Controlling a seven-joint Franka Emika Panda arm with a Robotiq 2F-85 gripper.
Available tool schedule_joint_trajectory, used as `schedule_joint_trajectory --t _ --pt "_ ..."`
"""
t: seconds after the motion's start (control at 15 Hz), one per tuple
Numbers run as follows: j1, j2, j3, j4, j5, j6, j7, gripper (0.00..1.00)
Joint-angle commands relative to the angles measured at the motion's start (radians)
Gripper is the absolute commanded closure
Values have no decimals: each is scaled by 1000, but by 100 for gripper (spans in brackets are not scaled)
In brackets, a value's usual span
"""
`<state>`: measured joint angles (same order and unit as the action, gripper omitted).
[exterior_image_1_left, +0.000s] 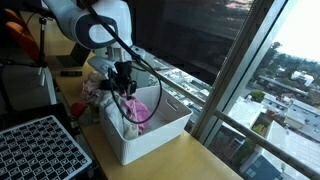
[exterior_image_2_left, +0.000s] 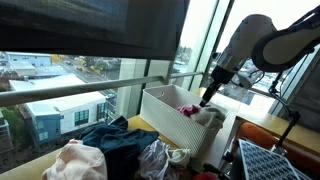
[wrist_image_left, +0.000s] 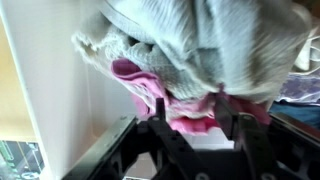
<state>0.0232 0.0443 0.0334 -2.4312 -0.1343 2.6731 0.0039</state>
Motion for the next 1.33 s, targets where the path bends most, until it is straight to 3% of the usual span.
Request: schedule_joint_trajectory --t 0.0,0.2,0.4,0.73,1.0,1.27 --pt "41 -25 25 3 -36 -2 45 12" --pt "89 -50 64 3 -66 -7 100 0" --pt "156 -44 131 35 -133 -12 203 0" --pt "271 107 218 205 -315 -49 378 0" --pt "342 244 189 336 -368 -60 366 0" --pt "352 402 139 476 -342 -57 266 0"
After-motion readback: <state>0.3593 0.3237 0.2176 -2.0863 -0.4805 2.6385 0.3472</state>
